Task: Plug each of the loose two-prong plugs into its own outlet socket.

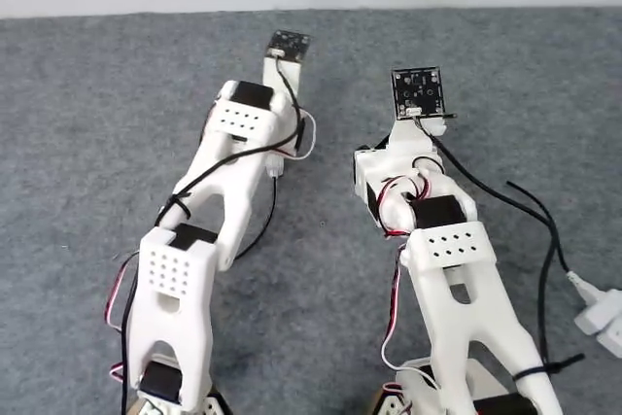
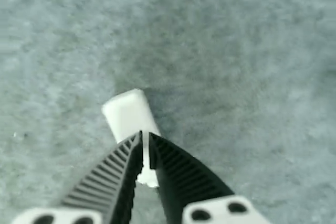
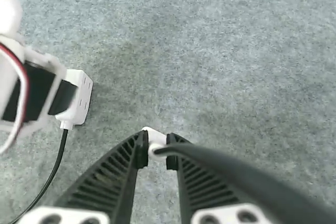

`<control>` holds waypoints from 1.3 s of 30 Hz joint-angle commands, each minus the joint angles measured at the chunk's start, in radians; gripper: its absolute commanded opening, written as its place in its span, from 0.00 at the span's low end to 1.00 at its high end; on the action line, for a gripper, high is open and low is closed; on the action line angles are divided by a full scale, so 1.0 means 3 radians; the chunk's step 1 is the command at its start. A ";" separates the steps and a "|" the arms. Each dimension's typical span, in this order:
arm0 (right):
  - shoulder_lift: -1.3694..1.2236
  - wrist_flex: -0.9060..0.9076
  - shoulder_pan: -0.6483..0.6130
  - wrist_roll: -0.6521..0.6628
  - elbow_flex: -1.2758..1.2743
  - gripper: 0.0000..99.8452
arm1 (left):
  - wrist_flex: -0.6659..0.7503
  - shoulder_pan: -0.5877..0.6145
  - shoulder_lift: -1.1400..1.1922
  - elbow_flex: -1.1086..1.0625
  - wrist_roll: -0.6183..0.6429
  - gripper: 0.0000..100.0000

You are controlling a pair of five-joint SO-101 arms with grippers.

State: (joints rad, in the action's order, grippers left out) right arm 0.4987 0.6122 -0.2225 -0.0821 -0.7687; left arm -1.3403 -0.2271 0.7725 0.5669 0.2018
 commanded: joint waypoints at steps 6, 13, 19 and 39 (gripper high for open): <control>0.0054 0.0038 -0.0018 0.0051 0.0251 0.01 | -0.0133 0.0220 0.0307 0.0279 -0.0026 0.01; 0.0049 0.0038 -0.0023 0.0056 0.0251 0.01 | -0.0363 0.0251 0.0455 0.0453 -0.0026 0.01; 0.0049 0.0038 -0.0028 0.0056 0.0251 0.01 | -0.0358 0.0256 0.0455 0.0494 -0.0026 0.01; 0.0074 0.0023 0.0130 0.0051 0.0266 0.01 | -0.0430 -0.0332 0.0501 0.1066 0.0522 0.02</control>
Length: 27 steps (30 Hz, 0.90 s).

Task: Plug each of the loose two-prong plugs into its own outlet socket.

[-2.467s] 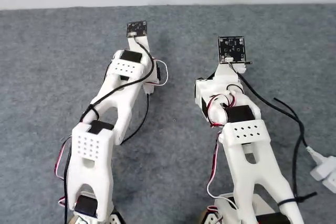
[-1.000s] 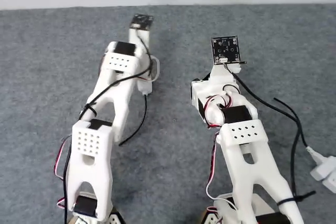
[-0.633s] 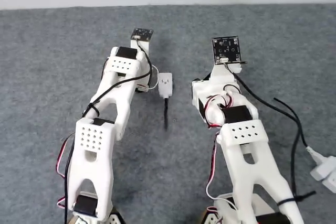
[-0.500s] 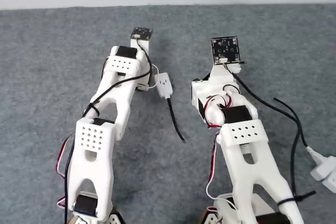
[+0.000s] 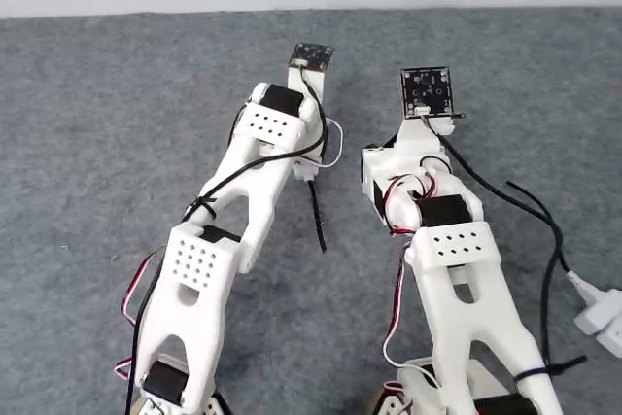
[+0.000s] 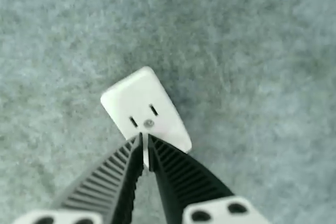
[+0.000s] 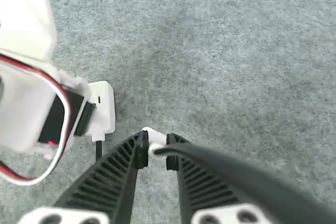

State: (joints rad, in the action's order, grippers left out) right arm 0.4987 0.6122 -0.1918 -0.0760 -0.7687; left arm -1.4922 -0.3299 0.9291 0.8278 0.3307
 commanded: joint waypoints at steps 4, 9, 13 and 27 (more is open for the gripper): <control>0.0074 0.0028 0.0028 0.0031 0.0266 0.01 | 0.0087 0.0026 0.0031 0.0166 0.0276 0.05; 0.0074 0.0033 0.0028 0.0031 0.0266 0.01 | 0.0051 0.0066 0.0215 0.0084 0.0425 0.11; 0.0074 0.0033 0.0028 0.0036 0.0266 0.01 | -0.0077 0.0123 0.0261 0.0182 0.0501 0.11; 0.0074 0.0028 0.0008 0.0036 0.0266 0.01 | -0.0113 0.0041 0.0286 0.0391 0.0527 0.11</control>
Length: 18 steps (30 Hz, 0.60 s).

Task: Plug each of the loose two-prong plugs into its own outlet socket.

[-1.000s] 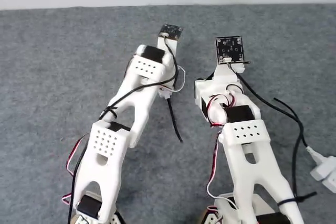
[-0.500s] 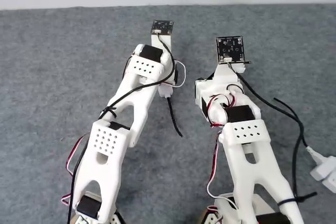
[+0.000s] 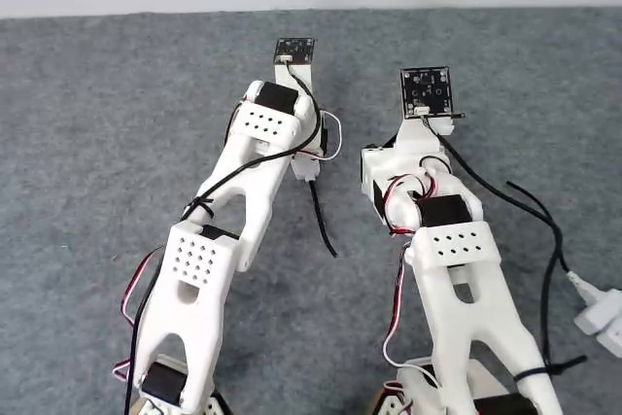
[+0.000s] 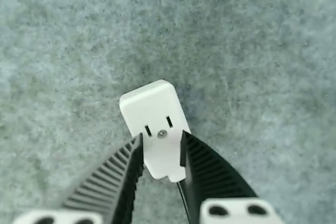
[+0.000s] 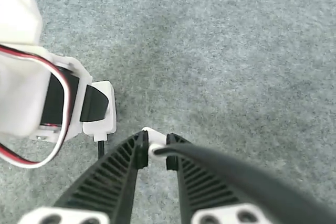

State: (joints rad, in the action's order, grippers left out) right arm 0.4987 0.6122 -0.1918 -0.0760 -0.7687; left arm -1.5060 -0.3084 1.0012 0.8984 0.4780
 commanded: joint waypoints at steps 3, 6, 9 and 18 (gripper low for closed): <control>0.0074 0.0033 -0.0013 0.0041 0.0266 0.01 | -0.0118 -0.0046 0.0077 0.0320 0.0036 0.11; 0.0074 0.0033 -0.0013 0.0041 0.0266 0.01 | -0.0061 -0.0046 0.0077 0.0320 0.0041 0.11; 0.0074 0.0033 -0.0013 0.0041 0.0266 0.01 | -0.0041 -0.0051 0.0077 0.0330 0.0082 0.11; 0.0074 0.0033 -0.0023 0.0097 0.0266 0.01 | -0.0041 -0.0077 0.0041 0.0340 0.0245 0.11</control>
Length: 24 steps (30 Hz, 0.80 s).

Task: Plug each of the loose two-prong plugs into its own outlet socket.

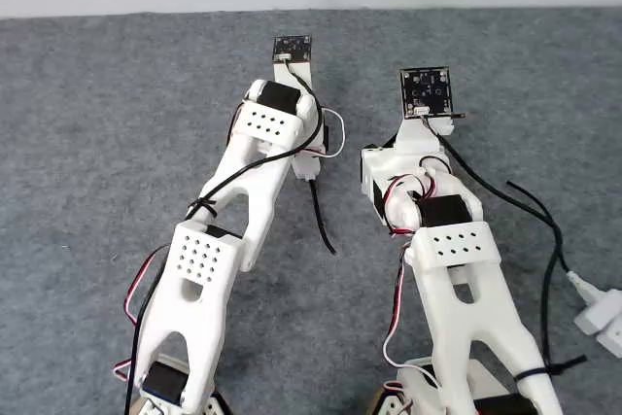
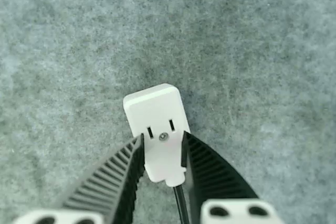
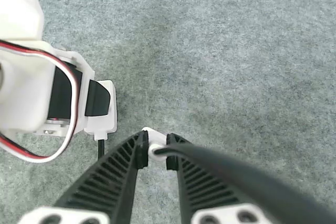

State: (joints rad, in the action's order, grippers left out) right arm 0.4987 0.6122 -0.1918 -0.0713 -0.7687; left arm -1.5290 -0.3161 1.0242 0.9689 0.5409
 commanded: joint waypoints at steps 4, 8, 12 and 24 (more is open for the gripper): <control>0.0074 0.0033 -0.0043 0.0092 0.0266 0.01 | -0.0041 -0.0041 -0.0005 0.0309 0.0036 0.11; 0.0074 0.0033 -0.0043 0.0092 0.0266 0.01 | -0.0066 -0.0036 -0.0031 0.0427 0.0036 0.11; 0.0074 0.0033 -0.0043 0.0092 0.0266 0.01 | -0.0159 -0.0031 -0.0010 0.0647 0.0036 0.11; 0.0079 0.0038 -0.0033 0.0092 0.0266 0.01 | 0.0153 -0.0046 -0.0005 -0.0197 0.0041 0.19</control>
State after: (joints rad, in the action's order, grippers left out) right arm 0.4987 0.6122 -0.1918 -0.0560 -0.7687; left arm -1.5060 -0.3207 1.0319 0.9429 0.5424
